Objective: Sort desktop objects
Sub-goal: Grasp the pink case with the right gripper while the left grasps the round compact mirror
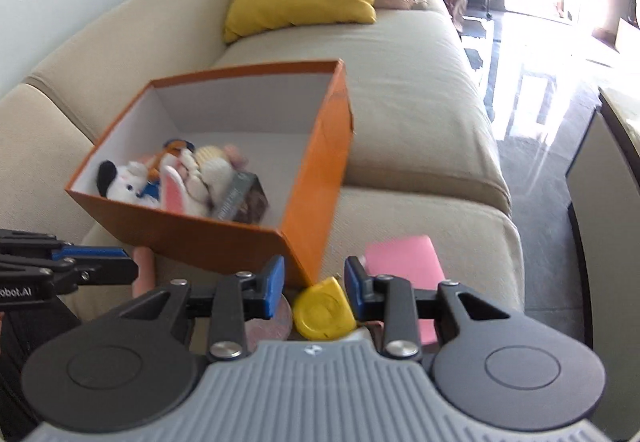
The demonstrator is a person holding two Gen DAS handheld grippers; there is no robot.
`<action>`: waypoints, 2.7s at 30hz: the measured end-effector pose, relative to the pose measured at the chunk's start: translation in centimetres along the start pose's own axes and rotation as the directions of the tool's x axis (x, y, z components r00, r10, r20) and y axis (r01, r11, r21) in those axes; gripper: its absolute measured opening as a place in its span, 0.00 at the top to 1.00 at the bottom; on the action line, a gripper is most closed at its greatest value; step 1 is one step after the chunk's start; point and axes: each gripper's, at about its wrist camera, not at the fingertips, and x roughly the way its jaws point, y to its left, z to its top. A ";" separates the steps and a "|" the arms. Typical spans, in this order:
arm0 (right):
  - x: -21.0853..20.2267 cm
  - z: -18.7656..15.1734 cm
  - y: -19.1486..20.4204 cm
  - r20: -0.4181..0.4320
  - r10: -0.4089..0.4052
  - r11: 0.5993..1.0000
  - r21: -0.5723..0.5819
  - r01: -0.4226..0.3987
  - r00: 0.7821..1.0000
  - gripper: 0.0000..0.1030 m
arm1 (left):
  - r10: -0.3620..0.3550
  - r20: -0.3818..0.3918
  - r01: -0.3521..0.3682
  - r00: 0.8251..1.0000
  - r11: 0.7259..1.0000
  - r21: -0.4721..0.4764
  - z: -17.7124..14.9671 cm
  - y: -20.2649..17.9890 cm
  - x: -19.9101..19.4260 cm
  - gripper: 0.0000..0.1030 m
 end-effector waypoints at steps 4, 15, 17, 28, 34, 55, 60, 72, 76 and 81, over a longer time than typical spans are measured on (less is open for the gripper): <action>1.6 -2.1 -2.9 -0.069 -0.072 0.996 0.044 0.076 0.995 0.62 | -0.022 -0.047 0.021 0.999 1.000 -0.016 -0.7 -1.3 2.6 0.72; 5.2 -2.1 -2.8 -0.116 -0.074 0.991 -0.120 0.060 0.990 0.51 | 0.014 -0.174 0.001 0.985 0.996 0.084 -1.7 -5.0 7.4 0.66; 6.2 -2.0 -2.2 -0.127 -0.095 0.982 -0.174 0.073 0.987 0.50 | 0.028 -0.180 -0.012 0.983 0.996 0.093 -1.4 -5.1 7.9 0.66; 9.8 -2.5 -0.2 -0.116 -0.229 0.903 -0.395 0.167 0.966 0.37 | 0.064 -0.224 -0.037 0.972 0.992 0.120 -1.1 -4.9 9.4 0.66; 11.3 -2.1 -0.3 -0.100 -0.281 0.892 -0.394 0.221 0.954 0.38 | 0.076 -0.223 -0.053 0.972 0.993 0.108 -1.4 -4.2 8.8 0.66; 4.4 -0.6 -5.0 -0.141 0.053 0.997 0.067 -0.044 0.989 0.80 | 0.114 -0.238 -0.145 0.965 0.982 -0.118 -2.6 1.5 9.0 0.37; 4.8 -0.3 -5.0 -0.145 0.050 0.997 0.072 -0.040 0.988 0.78 | 0.100 -0.233 -0.134 0.967 0.982 -0.134 -2.5 1.8 9.4 0.33; 4.2 -0.5 -5.1 -0.148 0.021 0.996 0.087 -0.008 0.989 0.79 | 0.124 -0.145 -0.140 0.982 0.985 -0.102 -1.8 0.3 5.5 0.81; 4.0 -0.4 -5.7 -0.158 0.010 0.994 0.110 0.008 0.987 0.75 | 0.115 -0.117 -0.122 0.986 0.991 -0.057 -1.7 -1.1 4.5 0.82; 4.2 -0.2 -5.8 -0.173 -0.009 0.995 0.092 0.025 0.985 0.74 | 0.049 -0.133 -0.056 0.990 0.997 -0.050 -1.3 -3.3 5.3 0.82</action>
